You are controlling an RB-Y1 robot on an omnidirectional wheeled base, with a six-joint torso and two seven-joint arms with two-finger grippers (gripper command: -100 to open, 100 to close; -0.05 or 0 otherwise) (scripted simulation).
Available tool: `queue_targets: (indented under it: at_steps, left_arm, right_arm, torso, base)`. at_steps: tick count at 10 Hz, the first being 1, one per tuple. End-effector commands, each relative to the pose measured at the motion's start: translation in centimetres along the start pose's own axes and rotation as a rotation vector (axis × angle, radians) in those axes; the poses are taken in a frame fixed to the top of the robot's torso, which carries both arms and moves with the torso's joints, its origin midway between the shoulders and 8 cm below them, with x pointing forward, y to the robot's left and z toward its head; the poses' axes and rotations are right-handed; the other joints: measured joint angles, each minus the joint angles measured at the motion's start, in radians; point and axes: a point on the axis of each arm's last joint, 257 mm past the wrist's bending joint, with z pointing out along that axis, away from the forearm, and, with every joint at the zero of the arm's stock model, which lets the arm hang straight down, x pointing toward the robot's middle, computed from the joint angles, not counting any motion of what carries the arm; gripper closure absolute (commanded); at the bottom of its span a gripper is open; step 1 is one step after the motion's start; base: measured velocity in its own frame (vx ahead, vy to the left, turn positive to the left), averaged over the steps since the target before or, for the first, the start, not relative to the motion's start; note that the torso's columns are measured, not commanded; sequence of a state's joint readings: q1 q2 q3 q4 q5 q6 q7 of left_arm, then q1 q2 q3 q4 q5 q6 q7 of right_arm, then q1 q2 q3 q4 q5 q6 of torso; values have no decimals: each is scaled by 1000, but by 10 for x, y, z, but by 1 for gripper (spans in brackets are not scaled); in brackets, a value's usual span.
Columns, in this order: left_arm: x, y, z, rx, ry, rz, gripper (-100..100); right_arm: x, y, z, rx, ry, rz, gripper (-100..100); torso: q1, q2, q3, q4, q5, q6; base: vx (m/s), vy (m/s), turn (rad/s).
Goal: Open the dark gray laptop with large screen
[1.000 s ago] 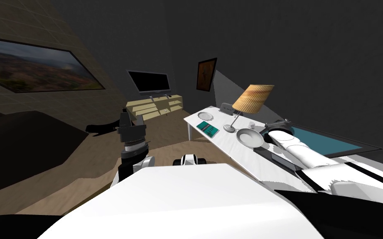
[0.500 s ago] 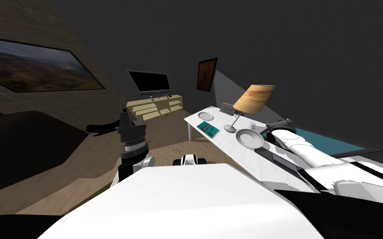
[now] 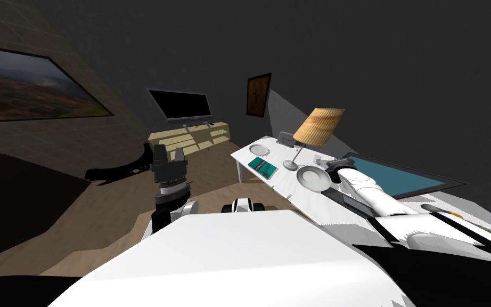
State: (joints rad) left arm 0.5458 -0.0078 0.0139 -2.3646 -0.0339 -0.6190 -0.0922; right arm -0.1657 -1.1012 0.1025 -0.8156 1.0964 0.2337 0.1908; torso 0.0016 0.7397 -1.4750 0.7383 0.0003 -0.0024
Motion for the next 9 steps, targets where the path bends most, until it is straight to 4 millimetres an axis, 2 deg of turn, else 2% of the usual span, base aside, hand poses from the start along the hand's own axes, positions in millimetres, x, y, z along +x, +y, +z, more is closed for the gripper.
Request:
queue_targets:
  at_steps: [1,2,3,5,7,8,9]
  left_arm:
    - [0,0,0,0,0,0,0]
    - [0,0,0,0,0,0,0]
    - [0,0,0,0,0,0,0]
    - [0,0,0,0,0,0,0]
    - [0,0,0,0,0,0,0]
    - [0,0,0,0,0,0,0]
    - [0,0,0,0,0,0,0]
  right_arm:
    - [-9,43,-10,-84,-37,-9,100]
    - [-22,54,-12,-108,-64,12,100]
    - [-36,62,-14,-124,-87,12,100]
    - [-36,87,-20,-156,-96,22,100]
    - [-36,87,-20,-155,-97,16,100]
    - [-39,105,-31,-195,-119,62,100]
    - [-40,135,-39,-247,-134,71,100]
  torso:
    - [-1,0,1,0,-1,0]
    - [-5,-4,-2,-1,-2,4]
    - [-4,-6,-4,-2,-2,2]
    - [-2,-4,-1,-3,-4,-2]
    - [-6,-7,-2,-7,-11,-2]
    - [-10,-10,-3,-9,-13,0]
    - [-13,-15,-7,-8,-10,4]
  base:
    - [84,-50,-350]
    - [130,-54,-296]
    - [93,-23,-31]
    - [20,-9,11]
    - [-11,3,6]
    - [127,-24,-292]
    - [156,-33,-322]
